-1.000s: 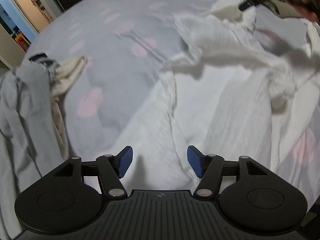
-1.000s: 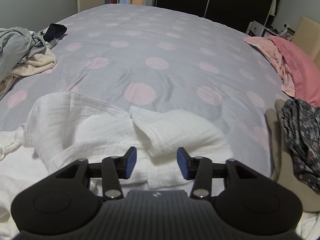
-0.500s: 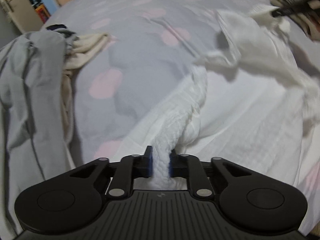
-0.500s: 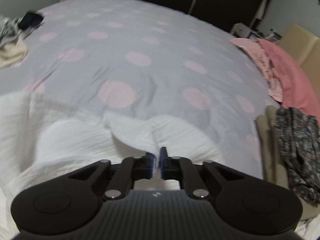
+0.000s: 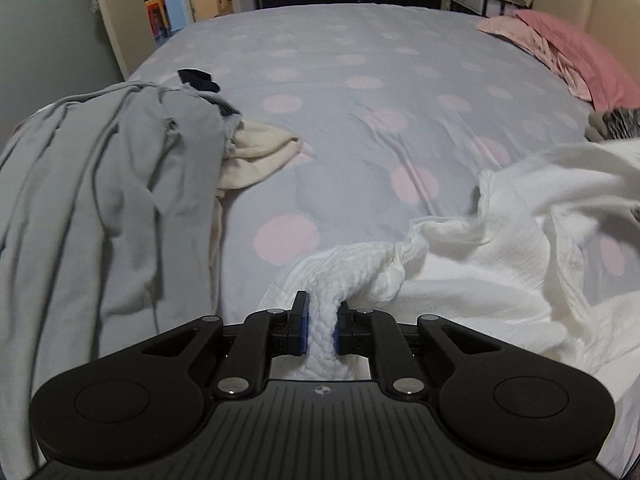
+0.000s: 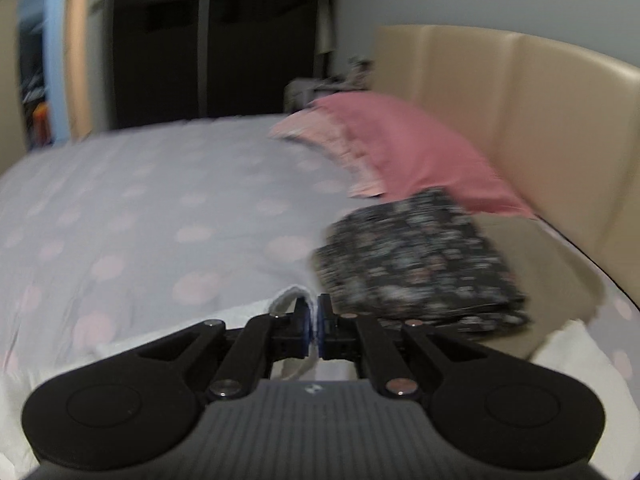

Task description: Fold clothes

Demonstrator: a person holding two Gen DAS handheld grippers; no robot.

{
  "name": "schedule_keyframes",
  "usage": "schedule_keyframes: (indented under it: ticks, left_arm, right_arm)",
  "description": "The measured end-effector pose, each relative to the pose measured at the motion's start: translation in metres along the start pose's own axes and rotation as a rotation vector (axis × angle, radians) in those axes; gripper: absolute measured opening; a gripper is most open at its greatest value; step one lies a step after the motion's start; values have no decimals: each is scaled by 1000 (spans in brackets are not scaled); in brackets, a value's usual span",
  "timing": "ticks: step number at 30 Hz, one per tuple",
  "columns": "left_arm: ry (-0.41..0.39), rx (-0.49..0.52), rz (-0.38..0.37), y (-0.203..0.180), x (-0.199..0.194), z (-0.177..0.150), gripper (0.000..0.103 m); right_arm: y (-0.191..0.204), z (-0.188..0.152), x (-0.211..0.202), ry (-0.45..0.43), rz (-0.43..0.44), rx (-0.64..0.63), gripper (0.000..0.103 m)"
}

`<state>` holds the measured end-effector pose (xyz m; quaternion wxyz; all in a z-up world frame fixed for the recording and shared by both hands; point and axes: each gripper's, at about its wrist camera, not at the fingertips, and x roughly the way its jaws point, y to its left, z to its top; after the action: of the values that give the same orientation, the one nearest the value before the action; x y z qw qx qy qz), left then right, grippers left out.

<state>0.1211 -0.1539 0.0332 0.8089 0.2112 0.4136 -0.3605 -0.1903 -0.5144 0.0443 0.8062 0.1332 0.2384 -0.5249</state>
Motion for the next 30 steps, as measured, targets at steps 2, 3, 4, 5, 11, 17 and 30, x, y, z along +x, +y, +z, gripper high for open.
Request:
schedule_keyframes:
  ticks: [2,3,4,5,11,17,30]
  left_arm:
    - [0,-17,2,6,-1,1,9]
    - [0,-27,2,9,-1,2,9]
    - [2,-37,0,12,0,2,9]
    - [7,-46,-4,13,1,4,9]
    - [28,-90,-23,17,8,14,8]
    - [9,-81,-35,12,8,44,7]
    - [-29,25,74,-26,78,128,7]
  right_arm:
    - [-28,4,-10,-29,-45,58,4]
    - [-42,5,-15,-39,-65,86,4]
    - [-56,5,-18,-45,-88,114,4]
    - [-70,5,-21,-47,-115,140,4]
    - [-137,-13,-15,-11,-268,242,4]
    - [-157,-24,-5,-6,-303,258,4]
    - [-149,2,56,-64,-312,248,4]
